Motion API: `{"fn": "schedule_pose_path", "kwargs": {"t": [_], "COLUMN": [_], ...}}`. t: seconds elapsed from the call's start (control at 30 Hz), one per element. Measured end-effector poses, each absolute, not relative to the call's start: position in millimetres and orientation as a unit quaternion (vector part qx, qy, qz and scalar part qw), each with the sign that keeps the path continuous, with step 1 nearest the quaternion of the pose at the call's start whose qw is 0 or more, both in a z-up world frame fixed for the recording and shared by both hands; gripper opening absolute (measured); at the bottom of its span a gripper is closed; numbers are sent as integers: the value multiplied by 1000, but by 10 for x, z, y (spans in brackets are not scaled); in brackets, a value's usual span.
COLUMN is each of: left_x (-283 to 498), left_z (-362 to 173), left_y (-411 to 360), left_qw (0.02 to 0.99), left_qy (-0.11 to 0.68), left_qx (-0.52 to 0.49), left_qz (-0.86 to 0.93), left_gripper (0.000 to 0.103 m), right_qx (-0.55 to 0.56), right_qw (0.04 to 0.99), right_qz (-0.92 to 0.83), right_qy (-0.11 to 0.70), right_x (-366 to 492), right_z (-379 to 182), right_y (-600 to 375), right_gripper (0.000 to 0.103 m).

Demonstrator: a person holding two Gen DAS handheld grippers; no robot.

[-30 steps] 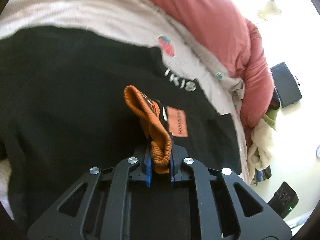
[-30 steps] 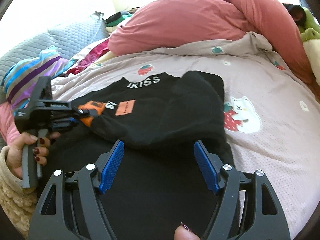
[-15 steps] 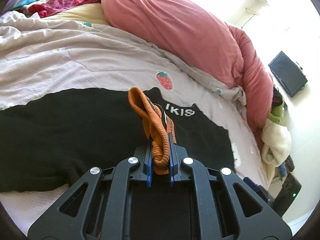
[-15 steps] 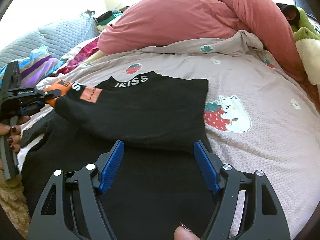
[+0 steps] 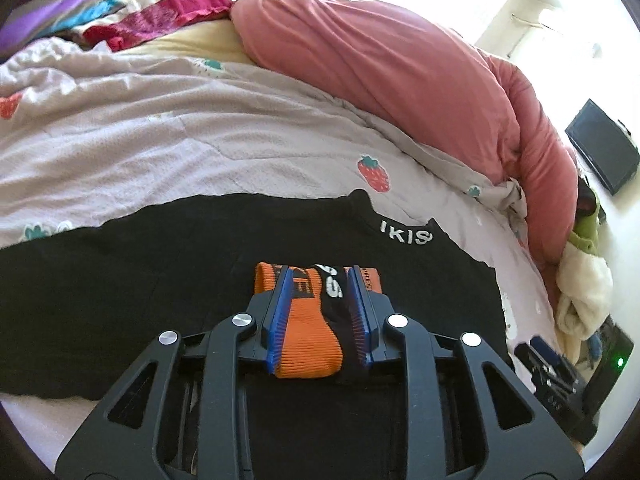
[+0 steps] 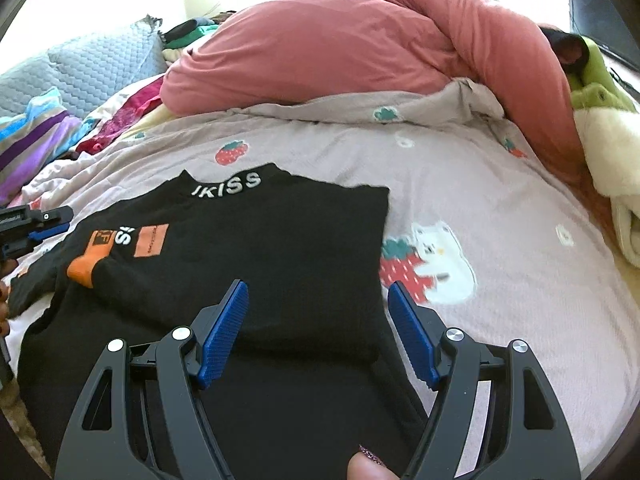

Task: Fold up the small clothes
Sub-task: 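Grasp the sock cuff with the left tool, fold it flat, release, then move the left tool toward the second orange-cuffed sock at the sleeve end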

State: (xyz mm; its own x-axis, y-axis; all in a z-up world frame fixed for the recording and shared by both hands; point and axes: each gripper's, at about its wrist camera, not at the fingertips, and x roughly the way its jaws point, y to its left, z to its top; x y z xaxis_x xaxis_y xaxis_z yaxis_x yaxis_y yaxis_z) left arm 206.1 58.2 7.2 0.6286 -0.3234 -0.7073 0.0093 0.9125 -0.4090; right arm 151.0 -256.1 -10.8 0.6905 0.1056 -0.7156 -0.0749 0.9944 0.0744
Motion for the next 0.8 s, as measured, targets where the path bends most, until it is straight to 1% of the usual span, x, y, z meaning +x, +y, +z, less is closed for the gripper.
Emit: {"fn": "schedule_pose_path", "kwargs": {"t": [0.2,0.27,0.33,0.43,0.57,0.67,0.73,0.8], "left_x": [2093,2127,2167,2192,2163,2134,2127,2122], "left_z": [-60,-202,-372,-554,-530,-532,-521,-518], "left_y": [267,192,176,210,225,242,233,225], "left_qw": [878,867,857,848,848,849,849,850], "left_qy": [441,463,487,505,502,501,501,500], "left_qx": [-146,-142,-132,-135,-136,-135,-132,-130], "left_qz": [-116,-120,-101,-93,-100,-102,-103,-103], "left_gripper": [20,26,30,30,32,32,32,32], "right_qx": [0,-8,-13,-25,-43,-49,-33,-3], "right_qw": [920,919,917,912,904,886,877,877], "right_qz": [68,73,81,88,83,55,54,62], "right_qy": [386,388,391,400,417,458,476,477], "right_x": [1646,1708,1754,1830,1918,2014,2046,2044], "right_z": [-72,-80,-100,-166,-315,-550,-666,-682], "right_y": [-2353,-2285,-2239,-2169,-2124,-2209,-2294,-2377], "right_gripper": [71,71,71,70,70,70,70,70]}}
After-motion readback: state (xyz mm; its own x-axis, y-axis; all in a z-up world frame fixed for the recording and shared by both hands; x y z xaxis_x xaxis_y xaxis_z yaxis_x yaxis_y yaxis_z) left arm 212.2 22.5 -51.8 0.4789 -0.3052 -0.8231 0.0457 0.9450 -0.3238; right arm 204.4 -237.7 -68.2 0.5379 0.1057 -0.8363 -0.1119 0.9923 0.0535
